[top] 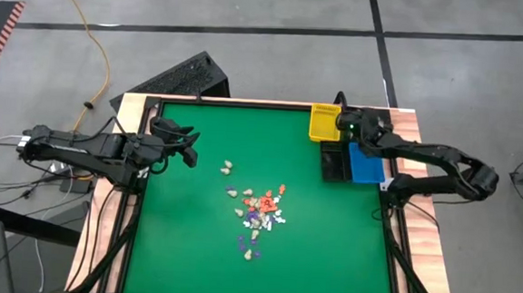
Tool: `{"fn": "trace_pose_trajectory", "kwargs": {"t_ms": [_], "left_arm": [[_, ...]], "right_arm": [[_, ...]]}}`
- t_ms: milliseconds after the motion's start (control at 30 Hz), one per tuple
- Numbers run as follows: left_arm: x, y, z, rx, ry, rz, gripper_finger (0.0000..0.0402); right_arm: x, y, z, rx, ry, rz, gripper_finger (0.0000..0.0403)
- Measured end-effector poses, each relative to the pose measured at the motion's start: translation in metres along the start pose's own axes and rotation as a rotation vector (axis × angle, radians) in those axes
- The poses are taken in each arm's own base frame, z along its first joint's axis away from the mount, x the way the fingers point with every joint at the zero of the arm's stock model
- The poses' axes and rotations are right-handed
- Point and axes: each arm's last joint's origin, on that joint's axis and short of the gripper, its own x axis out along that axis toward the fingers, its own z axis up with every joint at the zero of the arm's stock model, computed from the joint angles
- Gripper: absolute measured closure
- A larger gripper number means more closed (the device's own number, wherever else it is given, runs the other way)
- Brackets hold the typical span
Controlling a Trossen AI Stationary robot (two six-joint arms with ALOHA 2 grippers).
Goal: Sort Halloween decoration
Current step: Put the gray skull toy into the top black basket
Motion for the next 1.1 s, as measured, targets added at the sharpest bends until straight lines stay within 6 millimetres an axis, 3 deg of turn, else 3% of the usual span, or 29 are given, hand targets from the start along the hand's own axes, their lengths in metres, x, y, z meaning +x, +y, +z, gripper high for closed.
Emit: {"fn": "trace_pose_trajectory", "kwargs": {"t_ms": [267,567,733,967,1100], "left_arm": [[0.000,0.000,0.000,0.003,-0.003,-0.002,0.0280],[0.000,0.000,0.000,0.004,-0.002,-0.002,0.0280],[0.000,0.000,0.000,0.004,-0.002,-0.002,0.0280],[0.000,0.000,0.000,0.013,-0.003,0.000,0.0280],[0.000,0.000,0.000,0.023,-0.003,0.001,0.0280]], "right_arm": [[0.011,-0.003,-0.007,-0.004,0.100,0.009,0.0284],[0.012,-0.003,-0.007,-0.006,0.109,0.013,0.0206],[0.007,0.001,-0.004,0.005,0.088,0.049,0.0182],[-0.025,0.030,0.030,-0.063,-0.054,0.348,0.0180],[-0.048,0.055,0.045,-0.185,-0.151,0.683,0.0183]]}}
